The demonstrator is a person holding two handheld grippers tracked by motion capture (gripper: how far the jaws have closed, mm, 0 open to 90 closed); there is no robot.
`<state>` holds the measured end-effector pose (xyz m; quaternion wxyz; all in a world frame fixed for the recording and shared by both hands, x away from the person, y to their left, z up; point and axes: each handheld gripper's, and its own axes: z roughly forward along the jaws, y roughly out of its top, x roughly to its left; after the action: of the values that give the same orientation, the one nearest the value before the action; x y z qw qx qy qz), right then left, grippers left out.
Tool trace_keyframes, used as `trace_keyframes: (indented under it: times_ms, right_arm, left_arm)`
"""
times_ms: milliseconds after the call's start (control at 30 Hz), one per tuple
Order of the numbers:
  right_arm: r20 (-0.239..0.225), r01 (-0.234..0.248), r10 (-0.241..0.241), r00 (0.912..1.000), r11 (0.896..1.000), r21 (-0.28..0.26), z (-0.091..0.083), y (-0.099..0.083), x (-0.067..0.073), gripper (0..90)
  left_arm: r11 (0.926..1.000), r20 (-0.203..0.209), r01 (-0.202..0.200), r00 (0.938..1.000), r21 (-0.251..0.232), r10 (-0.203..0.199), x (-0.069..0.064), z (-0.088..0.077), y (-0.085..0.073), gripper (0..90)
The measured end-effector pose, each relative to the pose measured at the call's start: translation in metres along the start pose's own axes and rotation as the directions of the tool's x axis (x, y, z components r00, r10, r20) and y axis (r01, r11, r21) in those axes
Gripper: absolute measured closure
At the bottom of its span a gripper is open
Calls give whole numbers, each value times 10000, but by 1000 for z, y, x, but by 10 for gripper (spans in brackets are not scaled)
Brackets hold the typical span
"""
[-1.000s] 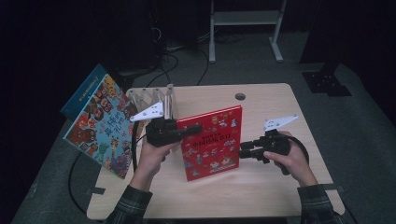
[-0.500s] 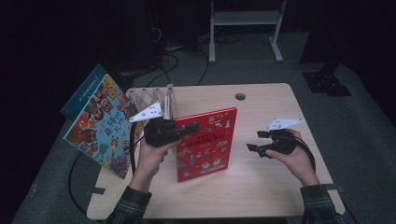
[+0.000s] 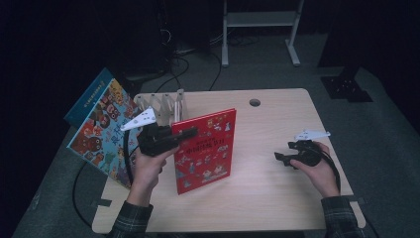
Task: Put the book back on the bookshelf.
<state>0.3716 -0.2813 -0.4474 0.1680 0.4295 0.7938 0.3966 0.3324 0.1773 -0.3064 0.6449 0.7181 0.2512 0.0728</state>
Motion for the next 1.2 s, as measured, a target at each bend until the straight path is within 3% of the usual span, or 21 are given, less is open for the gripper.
trace_keyframes:
  times_ms: [100, 200, 433, 700, 767, 800, 1033, 1200]
  right_arm:
    - [664, -147, 111, 9977, 9985, 532, 6, -6, -6, 220]
    - [755, -398, 342, 9966, 9965, 738, 12, -12, -10, 215]
    - [838, -457, 365, 9958, 9928, 1108, 22, -19, -12, 193]
    - [1069, -180, 57, 9943, 9932, 1148, 26, -23, -11, 126]
    - [1003, -82, -9, 9950, 9959, 903, 27, -25, -12, 97]
    - [1025, -70, 0, 9947, 9977, 681, 28, -27, -12, 98]
    - [1046, -86, 16, 9945, 9978, 659, 28, -27, -12, 97]
    - [1049, -89, 20, 9945, 9978, 657, 28, -27, -12, 98]
  left_arm:
    - [10000, -274, -43, 9996, -73, 41, -1, -13, 3, 795]
    - [10000, -542, 29, 9985, -73, -33, 0, -23, 4, 794]
    - [9993, -846, 164, 9962, -336, -192, 3, -45, 4, 794]
    - [9976, -1276, 195, 9914, -662, -279, 4, -71, 7, 795]
    - [9966, -1450, 244, 9888, -787, -357, 4, -79, 7, 795]
    - [9964, -1494, 255, 9881, -812, -374, 4, -81, 7, 795]
    - [9937, -1805, 255, 9825, -1091, -451, 3, -102, 8, 795]
    - [9919, -2201, 327, 9737, -1223, -593, 3, -119, 5, 794]
